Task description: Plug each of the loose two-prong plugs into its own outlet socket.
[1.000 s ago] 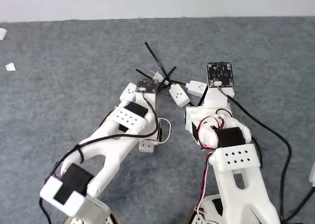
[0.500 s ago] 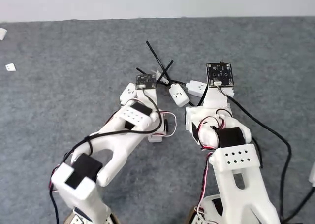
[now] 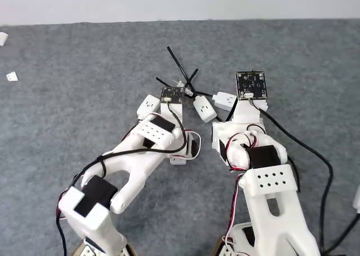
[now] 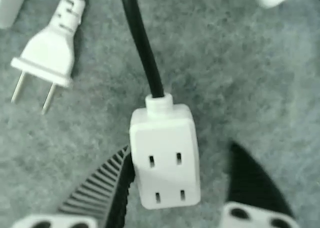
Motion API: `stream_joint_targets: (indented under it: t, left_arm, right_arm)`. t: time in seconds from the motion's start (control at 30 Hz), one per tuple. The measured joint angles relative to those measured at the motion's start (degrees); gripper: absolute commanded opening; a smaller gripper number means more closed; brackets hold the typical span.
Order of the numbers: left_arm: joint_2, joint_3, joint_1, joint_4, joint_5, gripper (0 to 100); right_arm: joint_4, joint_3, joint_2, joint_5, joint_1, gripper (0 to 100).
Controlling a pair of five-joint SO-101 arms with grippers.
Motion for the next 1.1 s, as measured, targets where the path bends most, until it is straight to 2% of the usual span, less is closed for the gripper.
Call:
stream_joint_targets:
  t: [0.37, 0.47, 0.63, 0.67, 0.9, 1.1]
  left_arm:
    - [-17.3, 8.1, -0.3, 1.5, -0.5, 32]
    - [-24.0, 12.3, -2.8, 1.5, -2.1, 25]
    - [-35.8, 20.0, -11.8, 1.5, -9.8, 2]
    - [-37.9, 21.6, -14.0, 1.5, -11.4, 1]
    - [-49.4, 38.5, -28.9, -6.5, -23.1, 1]
    - [-57.8, 49.8, -36.1, -15.1, -27.3, 1]
  right_arm:
    - [0.0, 0.0, 0.0, 0.0, 0.0, 0.9]
    - [0.0, 0.0, 0.0, 0.0, 0.0, 0.9]
    - [0.0, 0.0, 0.0, 0.0, -1.7, 0.9]
    - [0.0, 0.0, 0.0, 0.0, -2.4, 0.9]
    - [-4.0, 1.9, 0.0, 0.0, -9.1, 0.9]
    - [-8.9, 2.0, 0.0, -2.1, -13.2, 0.9]
